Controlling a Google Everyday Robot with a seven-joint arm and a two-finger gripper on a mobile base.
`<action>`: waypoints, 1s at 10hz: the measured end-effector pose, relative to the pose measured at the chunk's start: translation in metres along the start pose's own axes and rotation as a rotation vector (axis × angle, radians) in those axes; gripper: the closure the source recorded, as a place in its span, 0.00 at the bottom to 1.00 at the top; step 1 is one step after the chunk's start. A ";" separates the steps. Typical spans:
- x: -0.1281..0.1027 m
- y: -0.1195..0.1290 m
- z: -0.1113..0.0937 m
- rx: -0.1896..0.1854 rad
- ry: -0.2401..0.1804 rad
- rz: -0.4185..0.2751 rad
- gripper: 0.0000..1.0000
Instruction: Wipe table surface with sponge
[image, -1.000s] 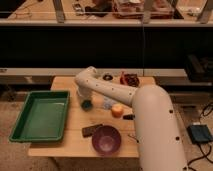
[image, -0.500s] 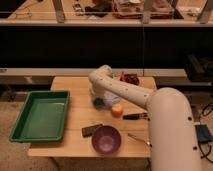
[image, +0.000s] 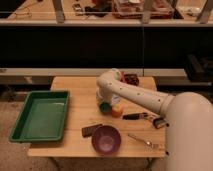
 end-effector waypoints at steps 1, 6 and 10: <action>-0.011 -0.013 0.003 0.004 -0.010 -0.013 0.90; -0.041 -0.063 0.010 0.015 -0.012 -0.130 0.90; -0.006 -0.132 0.024 0.036 -0.014 -0.263 0.90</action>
